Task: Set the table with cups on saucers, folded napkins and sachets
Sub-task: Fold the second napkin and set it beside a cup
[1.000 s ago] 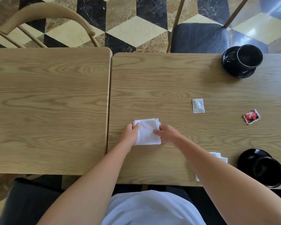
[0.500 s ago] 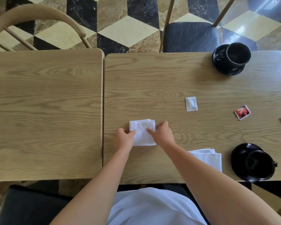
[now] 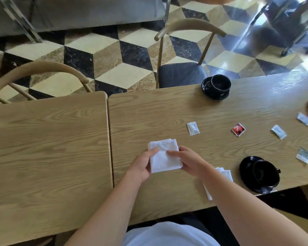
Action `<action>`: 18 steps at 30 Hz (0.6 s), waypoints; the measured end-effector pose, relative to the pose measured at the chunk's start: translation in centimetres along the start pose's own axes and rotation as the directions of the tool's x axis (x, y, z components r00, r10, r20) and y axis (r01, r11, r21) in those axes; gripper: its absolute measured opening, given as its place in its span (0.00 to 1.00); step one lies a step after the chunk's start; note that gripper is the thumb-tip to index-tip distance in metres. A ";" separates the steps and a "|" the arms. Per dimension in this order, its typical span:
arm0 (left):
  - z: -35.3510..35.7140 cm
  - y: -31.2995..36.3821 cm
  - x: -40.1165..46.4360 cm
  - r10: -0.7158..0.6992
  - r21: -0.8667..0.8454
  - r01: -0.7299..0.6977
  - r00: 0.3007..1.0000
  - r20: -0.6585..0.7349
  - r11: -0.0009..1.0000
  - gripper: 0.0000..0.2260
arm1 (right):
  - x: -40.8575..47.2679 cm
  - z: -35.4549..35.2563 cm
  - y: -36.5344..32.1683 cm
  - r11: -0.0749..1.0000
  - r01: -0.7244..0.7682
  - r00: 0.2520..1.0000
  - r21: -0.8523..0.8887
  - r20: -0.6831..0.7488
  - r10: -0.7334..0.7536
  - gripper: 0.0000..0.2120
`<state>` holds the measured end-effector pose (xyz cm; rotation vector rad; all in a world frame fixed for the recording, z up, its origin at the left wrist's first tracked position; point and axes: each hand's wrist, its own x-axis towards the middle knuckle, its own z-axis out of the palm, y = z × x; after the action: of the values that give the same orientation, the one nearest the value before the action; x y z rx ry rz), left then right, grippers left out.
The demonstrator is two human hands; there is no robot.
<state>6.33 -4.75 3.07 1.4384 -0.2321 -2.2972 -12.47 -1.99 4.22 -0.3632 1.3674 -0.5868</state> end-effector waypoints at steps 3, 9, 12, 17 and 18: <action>3.0 0.8 -1.4 0.045 0.033 -0.048 0.993 0.106 0.998 0.15 | -3.4 -1.0 -1.3 0.996 0.083 0.989 0.006 -0.121 -0.082 0.22; 9.9 2.7 -2.6 0.085 0.222 -0.136 0.970 0.226 0.966 0.22 | -9.7 -3.8 -3.6 0.964 0.245 0.942 0.103 -0.260 -0.211 0.17; 13.7 3.3 -2.8 0.131 0.315 -0.200 0.965 0.226 0.928 0.21 | -11.6 -5.0 -4.9 0.941 0.308 0.894 0.143 -0.382 -0.234 0.21; 21.2 3.9 -2.8 0.367 0.628 -0.330 0.927 0.076 0.705 0.26 | -11.8 -7.7 -8.8 0.955 0.292 0.750 -0.056 -0.605 -0.265 0.24; 22.4 4.0 -2.5 0.434 0.683 -0.352 0.899 0.058 0.639 0.26 | -11.5 -8.4 -9.5 0.947 0.296 0.706 -0.124 -0.639 -0.305 0.22</action>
<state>-11.62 -9.02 16.67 1.6105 -1.3455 -1.8081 -23.45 -2.12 17.33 -0.4158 2.0083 -1.0485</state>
